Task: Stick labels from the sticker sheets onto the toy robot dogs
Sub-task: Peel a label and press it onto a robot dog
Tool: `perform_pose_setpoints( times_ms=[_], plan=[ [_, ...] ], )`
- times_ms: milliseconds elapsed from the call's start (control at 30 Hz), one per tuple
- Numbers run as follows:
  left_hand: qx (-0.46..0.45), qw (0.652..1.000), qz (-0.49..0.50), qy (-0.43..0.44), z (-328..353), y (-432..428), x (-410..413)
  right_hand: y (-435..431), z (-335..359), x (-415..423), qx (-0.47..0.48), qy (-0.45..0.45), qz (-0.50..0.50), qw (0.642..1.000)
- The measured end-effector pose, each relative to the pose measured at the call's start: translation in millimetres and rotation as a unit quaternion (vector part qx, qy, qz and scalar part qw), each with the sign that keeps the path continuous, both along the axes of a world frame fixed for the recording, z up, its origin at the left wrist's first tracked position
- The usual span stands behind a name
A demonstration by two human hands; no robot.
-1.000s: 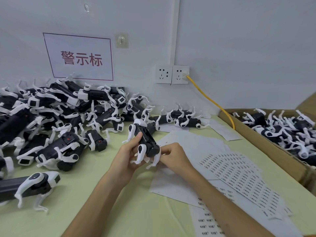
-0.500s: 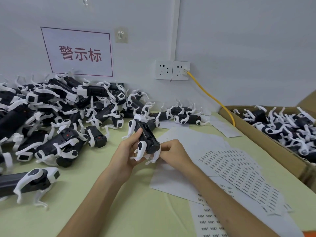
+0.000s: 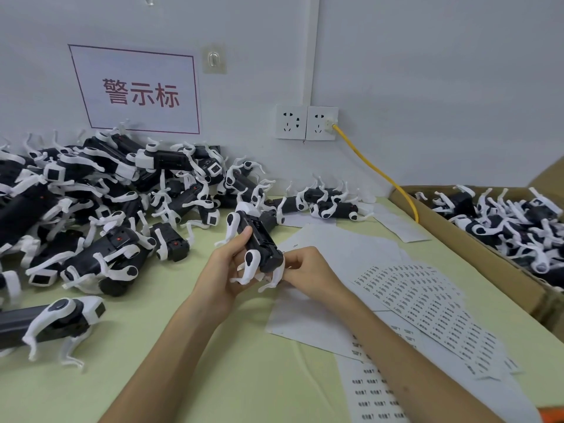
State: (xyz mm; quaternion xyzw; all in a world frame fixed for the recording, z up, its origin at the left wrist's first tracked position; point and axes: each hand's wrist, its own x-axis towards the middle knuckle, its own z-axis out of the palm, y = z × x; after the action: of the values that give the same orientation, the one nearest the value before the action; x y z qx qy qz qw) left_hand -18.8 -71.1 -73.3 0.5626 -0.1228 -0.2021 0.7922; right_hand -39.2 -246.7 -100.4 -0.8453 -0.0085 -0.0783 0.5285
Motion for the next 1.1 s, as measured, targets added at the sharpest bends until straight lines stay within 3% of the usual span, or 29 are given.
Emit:
perform_pose_setpoints(
  times_ms=[267, 933, 1100],
  plan=[
    [-0.001, 1.0, 0.015, 0.014, -1.7, -1.5, 2.8, -0.6, -1.3, 0.8, 0.004, 0.016, 0.004, 1.0],
    [-0.019, 0.998, 0.05, 0.025, -4.4, 0.9, 7.6, 5.2, -3.6, 0.3, -0.177, -0.045, -0.034, 0.983],
    [-0.021, 0.988, 0.15, 0.025, -1.4, 4.9, 11.6, 4.3, -6.8, 4.6, -0.14, -0.054, -0.063, 0.987]
  ],
)
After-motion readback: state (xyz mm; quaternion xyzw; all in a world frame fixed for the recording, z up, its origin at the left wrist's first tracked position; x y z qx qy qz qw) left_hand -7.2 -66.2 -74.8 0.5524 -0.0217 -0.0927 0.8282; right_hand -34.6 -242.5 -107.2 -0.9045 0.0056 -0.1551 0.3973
